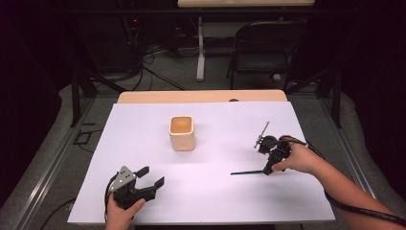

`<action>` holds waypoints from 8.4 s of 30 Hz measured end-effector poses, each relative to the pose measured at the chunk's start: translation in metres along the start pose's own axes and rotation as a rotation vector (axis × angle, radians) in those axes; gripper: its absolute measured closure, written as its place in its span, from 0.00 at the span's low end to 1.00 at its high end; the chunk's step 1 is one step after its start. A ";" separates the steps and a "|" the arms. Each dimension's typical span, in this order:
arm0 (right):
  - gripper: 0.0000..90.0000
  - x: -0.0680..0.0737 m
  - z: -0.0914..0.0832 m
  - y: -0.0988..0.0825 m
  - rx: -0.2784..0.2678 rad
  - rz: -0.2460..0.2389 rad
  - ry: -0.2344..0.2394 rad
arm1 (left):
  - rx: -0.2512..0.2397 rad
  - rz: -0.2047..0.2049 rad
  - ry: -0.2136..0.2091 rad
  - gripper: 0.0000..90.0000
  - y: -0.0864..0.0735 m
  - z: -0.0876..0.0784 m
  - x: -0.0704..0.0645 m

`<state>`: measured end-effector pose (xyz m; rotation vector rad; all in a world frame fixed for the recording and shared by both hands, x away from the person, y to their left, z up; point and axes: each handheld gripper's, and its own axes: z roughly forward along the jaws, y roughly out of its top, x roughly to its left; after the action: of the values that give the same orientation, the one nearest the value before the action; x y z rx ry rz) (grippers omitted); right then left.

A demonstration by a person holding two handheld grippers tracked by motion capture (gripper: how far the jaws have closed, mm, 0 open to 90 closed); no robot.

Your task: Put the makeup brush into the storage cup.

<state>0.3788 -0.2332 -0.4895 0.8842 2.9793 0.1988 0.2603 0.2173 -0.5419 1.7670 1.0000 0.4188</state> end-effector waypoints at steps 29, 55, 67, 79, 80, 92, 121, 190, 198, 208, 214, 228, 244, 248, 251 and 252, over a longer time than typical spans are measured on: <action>0.50 0.013 0.010 0.013 0.040 -0.375 -0.054 | 0.011 -0.006 0.000 0.28 -0.001 0.001 0.001; 0.77 0.026 0.023 0.021 0.074 -0.493 -0.067 | 0.012 -0.008 0.002 0.28 -0.001 0.001 0.001; 0.86 0.024 0.027 0.019 0.093 -0.520 -0.071 | 0.013 -0.008 0.002 0.28 -0.001 0.001 0.001; 0.89 0.019 0.031 0.016 0.129 -0.507 -0.058 | 0.015 -0.007 0.003 0.28 -0.001 0.001 0.001; 0.89 0.019 0.031 0.016 0.129 -0.507 -0.058 | 0.015 -0.007 0.003 0.28 -0.001 0.001 0.001; 0.92 0.017 0.038 0.014 0.109 -0.490 -0.042 | 0.015 -0.007 0.002 0.28 -0.001 0.001 0.002; 0.93 0.017 0.025 0.018 0.109 -0.462 -0.020 | 0.014 -0.016 0.000 0.28 -0.001 0.001 0.002; 0.93 0.046 -0.006 0.069 0.129 -0.412 0.050 | 0.364 0.899 0.279 0.42 0.036 0.041 -0.073; 0.93 0.048 -0.001 0.080 0.131 -0.423 0.050 | 0.380 1.079 0.270 0.43 0.034 0.058 -0.090; 0.93 0.048 0.001 0.091 0.127 -0.428 0.053 | 0.400 1.147 0.285 0.46 0.037 0.070 -0.102; 0.93 0.048 0.001 0.094 0.126 -0.428 0.052 | 0.384 1.164 0.294 0.49 0.037 0.074 -0.106; 0.93 0.053 0.001 0.103 0.127 -0.431 0.056 | 0.343 1.223 0.287 0.55 0.040 0.086 -0.125; 0.93 0.062 -0.001 0.116 0.128 -0.423 0.079 | 0.304 1.315 0.331 0.59 0.036 0.102 -0.145; 0.93 0.065 -0.001 0.120 0.123 -0.422 0.087 | 0.285 1.337 0.340 0.60 0.033 0.105 -0.149; 0.93 0.067 -0.002 0.122 0.121 -0.421 0.094 | 0.284 1.381 0.352 0.60 0.031 0.107 -0.152; 0.93 0.068 -0.002 0.123 0.118 -0.421 0.096 | 0.285 1.389 0.358 0.60 0.031 0.107 -0.153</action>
<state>0.3888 -0.0941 -0.4709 0.2406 3.2030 0.0551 0.2553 0.0280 -0.5341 2.4969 -0.1482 1.5274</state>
